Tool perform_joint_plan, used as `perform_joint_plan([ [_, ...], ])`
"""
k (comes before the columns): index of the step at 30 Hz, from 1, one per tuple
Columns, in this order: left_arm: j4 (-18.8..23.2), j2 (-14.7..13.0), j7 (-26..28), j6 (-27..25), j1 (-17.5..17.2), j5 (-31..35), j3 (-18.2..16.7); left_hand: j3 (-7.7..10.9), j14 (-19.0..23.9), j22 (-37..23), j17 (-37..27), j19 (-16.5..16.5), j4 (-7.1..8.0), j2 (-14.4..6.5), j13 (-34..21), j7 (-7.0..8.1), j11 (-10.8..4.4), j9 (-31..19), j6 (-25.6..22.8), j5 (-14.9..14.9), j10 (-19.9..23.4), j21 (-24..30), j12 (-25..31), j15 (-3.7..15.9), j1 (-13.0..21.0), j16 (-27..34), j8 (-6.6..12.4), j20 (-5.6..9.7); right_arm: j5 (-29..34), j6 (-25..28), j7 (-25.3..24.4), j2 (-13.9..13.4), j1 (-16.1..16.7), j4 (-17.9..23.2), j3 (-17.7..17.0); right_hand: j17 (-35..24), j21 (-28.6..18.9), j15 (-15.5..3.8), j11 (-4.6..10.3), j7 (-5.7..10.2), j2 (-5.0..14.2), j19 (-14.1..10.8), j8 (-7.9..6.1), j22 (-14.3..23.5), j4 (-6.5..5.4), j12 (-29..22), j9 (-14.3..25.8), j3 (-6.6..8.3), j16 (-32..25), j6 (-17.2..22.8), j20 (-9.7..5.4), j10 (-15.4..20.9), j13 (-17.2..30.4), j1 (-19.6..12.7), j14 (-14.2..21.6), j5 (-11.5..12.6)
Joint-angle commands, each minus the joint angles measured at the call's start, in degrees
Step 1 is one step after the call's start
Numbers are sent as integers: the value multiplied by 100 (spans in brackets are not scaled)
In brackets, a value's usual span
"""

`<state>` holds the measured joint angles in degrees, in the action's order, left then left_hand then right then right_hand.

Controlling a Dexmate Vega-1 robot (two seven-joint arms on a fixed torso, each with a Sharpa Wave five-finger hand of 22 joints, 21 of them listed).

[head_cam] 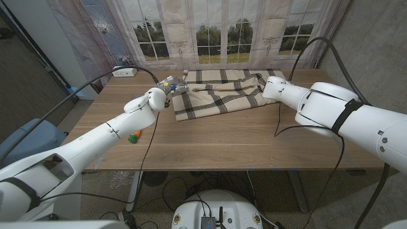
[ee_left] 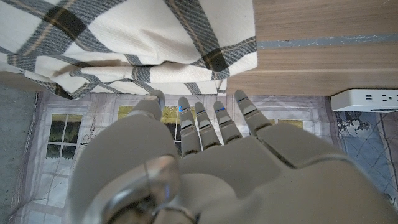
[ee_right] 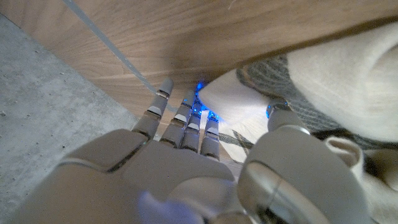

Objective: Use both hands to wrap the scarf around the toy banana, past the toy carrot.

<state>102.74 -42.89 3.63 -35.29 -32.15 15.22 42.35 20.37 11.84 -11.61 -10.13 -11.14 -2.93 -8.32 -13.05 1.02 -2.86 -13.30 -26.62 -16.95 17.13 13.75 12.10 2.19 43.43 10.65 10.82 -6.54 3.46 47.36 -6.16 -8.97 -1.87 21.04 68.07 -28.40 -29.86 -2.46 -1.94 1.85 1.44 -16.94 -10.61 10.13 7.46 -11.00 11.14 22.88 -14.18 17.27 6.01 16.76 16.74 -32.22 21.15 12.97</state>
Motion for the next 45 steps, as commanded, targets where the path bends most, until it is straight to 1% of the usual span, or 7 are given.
perform_joint_plan([
  [1,36,-37,-39,-1,-51,21,-41,26,-19,-12,-8,-18,-30,12,1,-6,21,10,-42,6,-14,1,25,124,-43,-10,20,-21,-423,57,-1497,115,136,-25,-508,11,-14,-333,18,-2,75,-115,-48,6,57,-46,19,77,-25,54,-30,35,4,-169,53,15],
  [15,65,-57,-32,93,-85,78,-50,36,-24,-11,-8,-21,-55,27,3,9,17,47,-51,19,-8,5,34,128,-78,-10,20,-22,-501,-226,-506,-149,-4,-15,-259,47,220,-105,-96,-130,-89,133,-27,9,-154,21,15,-280,120,-320,33,-407,-37,361,-434,-182],
  [16,86,-66,-33,86,-94,86,-53,37,-26,-11,-8,-20,-56,28,3,10,11,49,-52,20,-11,5,33,129,-80,-11,20,-22,-504,88,-462,-287,47,311,-252,49,231,-74,-102,-129,-88,143,-30,9,-157,20,15,-290,133,-322,39,-423,-39,373,-476,-182],
  [30,202,-131,-69,85,-182,93,-120,40,-27,-10,-6,-13,-81,53,5,1,16,77,-44,34,-23,3,34,128,-112,-10,14,-28,-481,-733,300,-600,75,380,-7,214,341,232,-321,-152,81,90,3,4,74,16,12,-162,258,-620,11,-700,-102,3,-831,-144],
  [35,247,-164,-75,92,-218,80,-154,39,-25,-10,-7,-12,-89,64,6,-1,24,89,-36,43,-31,4,34,133,-131,-8,11,-27,-326,-1313,569,-710,95,380,230,422,331,156,-235,-126,137,-199,-99,1,242,-148,6,-22,163,-439,-86,-250,-181,-447,-496,-106],
  [41,313,-202,-73,70,-268,67,-199,37,-27,-10,-8,-11,-94,74,7,-2,29,100,-36,53,-30,4,37,131,-153,-7,10,-25,-174,-1959,617,-806,149,380,444,639,331,-520,125,121,217,-724,-331,7,238,-489,-20,127,-289,619,-298,1053,-305,-1035,786,-43],
  [45,349,-224,-122,7,-268,67,-200,33,-26,-10,-9,-10,-94,80,7,0,28,107,-29,59,-33,4,37,130,-170,-6,8,-25,-24,-1853,398,-720,198,380,561,111,118,-1010,504,306,285,-1464,-624,41,305,-1139,-28,206,-1300,2299,-656,2681,-187,-2048,2289,-4],
])
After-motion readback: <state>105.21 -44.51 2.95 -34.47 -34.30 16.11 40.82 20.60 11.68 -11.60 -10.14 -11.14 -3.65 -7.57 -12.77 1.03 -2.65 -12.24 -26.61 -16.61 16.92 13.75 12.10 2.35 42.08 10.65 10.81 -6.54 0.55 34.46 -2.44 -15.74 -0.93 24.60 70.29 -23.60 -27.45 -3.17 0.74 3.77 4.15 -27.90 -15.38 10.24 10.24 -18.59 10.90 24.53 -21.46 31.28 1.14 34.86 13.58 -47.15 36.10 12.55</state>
